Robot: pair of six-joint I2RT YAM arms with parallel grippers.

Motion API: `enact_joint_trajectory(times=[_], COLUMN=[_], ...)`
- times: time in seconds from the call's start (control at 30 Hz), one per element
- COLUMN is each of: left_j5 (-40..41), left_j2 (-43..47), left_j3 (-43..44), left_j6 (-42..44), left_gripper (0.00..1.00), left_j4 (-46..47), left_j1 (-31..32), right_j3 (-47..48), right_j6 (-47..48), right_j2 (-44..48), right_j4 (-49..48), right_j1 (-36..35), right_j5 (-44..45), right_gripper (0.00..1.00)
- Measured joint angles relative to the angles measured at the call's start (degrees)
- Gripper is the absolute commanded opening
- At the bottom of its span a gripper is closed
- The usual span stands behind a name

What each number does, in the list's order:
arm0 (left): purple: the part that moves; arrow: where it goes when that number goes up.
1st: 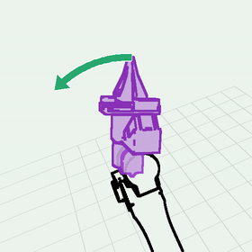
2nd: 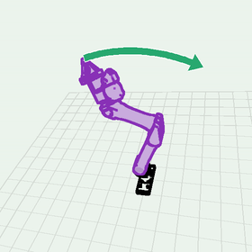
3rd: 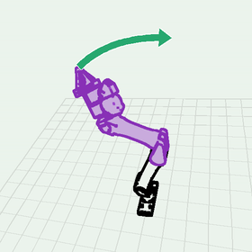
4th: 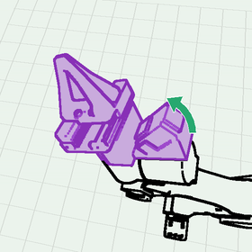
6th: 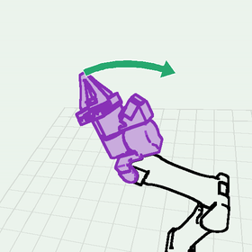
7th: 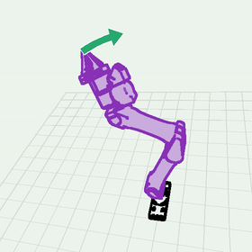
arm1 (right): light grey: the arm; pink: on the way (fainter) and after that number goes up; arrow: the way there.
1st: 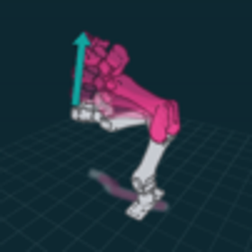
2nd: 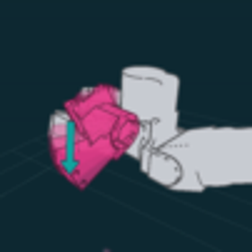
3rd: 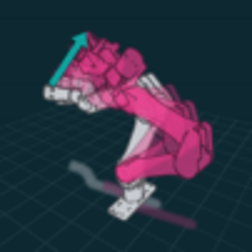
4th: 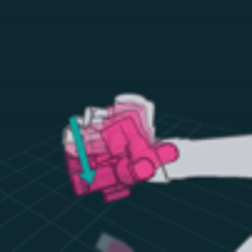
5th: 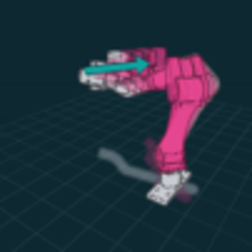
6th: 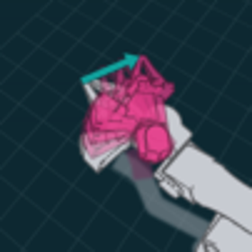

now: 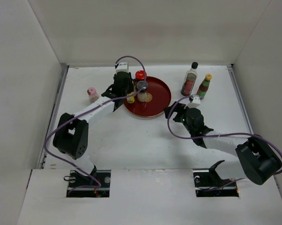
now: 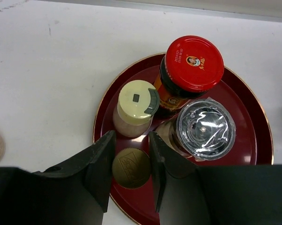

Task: Organize the condiment bottles

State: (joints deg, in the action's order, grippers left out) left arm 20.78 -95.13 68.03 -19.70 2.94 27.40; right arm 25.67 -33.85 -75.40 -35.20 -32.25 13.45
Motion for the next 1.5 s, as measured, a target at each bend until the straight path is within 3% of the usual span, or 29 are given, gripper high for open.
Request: enact_joint_trajectory(times=[0.2, 0.53, 0.7, 0.9, 1.17, 1.33, 1.5], left_j5=[0.4, 2.9, 4.7, 9.4, 14.5, 11.5, 8.6], left_j2=[-4.5, -5.3, -3.3, 6.1, 17.0, 13.4, 5.1], left_j3=[0.1, 0.2, -2.6, -9.3, -16.5, -16.8, -14.8], left_j6=[0.2, 0.7, 0.8, 0.8, -2.9, -7.6, -9.6], left_gripper=[0.24, 0.67, 0.77, 0.83, 0.90, 0.89, 0.88], left_j4=[4.1, 7.4, 8.2, 9.0, 10.9, 9.7, 7.3], left_j1=[0.4, 3.1, 4.3, 3.8, -8.0, -19.5, -23.1], right_j3=[0.0, 0.0, 0.0, 0.0, 0.0, 0.0, 0.0], right_j6=[0.0, 0.0, 0.0, 0.0, 0.0, 0.0, 0.0], right_j2=[0.0, 0.0, 0.0, 0.0, 0.0, -0.1, -0.2], right_j4=[0.0, 0.0, 0.0, 0.0, 0.0, 0.0, 0.0], right_j1=[0.0, 0.0, 0.0, 0.0, 0.0, 0.0, 0.0], right_j5=[0.0, 0.0, 0.0, 0.0, 0.0, 0.0, 0.0], right_gripper=[0.98, 0.98, 0.98, 0.98, 0.98, 0.98, 0.98])
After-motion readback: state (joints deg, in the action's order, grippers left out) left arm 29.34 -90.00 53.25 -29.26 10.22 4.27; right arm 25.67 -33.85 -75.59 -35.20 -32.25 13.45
